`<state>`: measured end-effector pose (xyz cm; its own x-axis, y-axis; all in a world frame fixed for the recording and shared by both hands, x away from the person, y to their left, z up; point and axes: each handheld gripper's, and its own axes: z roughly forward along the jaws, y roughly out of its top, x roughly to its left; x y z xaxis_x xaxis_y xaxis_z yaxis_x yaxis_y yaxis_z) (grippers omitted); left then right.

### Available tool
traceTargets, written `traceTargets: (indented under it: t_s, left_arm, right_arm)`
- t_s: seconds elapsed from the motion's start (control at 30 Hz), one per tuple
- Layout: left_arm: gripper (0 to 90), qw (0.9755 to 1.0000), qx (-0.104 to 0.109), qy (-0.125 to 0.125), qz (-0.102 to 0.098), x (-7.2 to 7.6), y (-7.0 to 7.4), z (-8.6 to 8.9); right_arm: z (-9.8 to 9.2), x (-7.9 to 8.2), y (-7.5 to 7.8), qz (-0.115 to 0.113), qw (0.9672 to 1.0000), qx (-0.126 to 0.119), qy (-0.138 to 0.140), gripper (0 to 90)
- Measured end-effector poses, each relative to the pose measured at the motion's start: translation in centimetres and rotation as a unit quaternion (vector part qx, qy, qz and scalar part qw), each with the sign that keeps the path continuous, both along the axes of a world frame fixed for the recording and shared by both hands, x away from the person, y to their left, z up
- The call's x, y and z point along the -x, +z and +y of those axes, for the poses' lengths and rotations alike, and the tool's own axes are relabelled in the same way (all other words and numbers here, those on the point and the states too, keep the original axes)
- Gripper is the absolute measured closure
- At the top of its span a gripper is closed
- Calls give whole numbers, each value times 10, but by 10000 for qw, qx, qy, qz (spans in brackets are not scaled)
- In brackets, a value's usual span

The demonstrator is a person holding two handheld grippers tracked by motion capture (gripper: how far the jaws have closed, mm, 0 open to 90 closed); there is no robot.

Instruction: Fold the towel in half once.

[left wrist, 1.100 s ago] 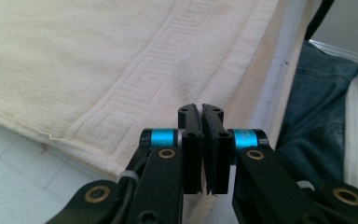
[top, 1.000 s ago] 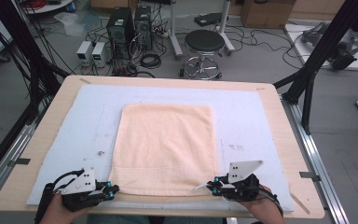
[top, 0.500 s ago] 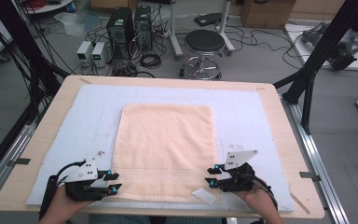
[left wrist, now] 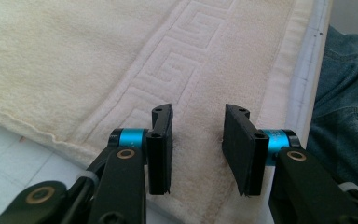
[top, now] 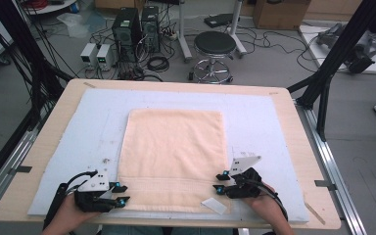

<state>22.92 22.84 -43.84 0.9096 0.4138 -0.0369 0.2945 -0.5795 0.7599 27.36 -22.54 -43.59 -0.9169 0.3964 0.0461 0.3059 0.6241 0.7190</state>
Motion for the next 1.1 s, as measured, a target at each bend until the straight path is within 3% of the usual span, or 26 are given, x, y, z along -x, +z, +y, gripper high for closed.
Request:
traceTargets:
  t_s: [0.2,0.47,0.73,1.1]
  left_arm:
    - [582,10000,-19,27,-14,3,3,2]
    - [454,9981,414,456,-63,-10,15,9]
    - [367,9943,730,766,-132,-30,30,7]
    - [305,9910,849,1023,-133,-62,46,2]
  right_arm:
    - [0,-1,2,-47,9999,-102,-121,514]
    - [-6,-12,17,-96,9984,-379,-411,390]
    - [-3,-28,31,-258,9965,-512,-609,286]
    - [-1,-54,46,-338,9945,-534,-831,230]
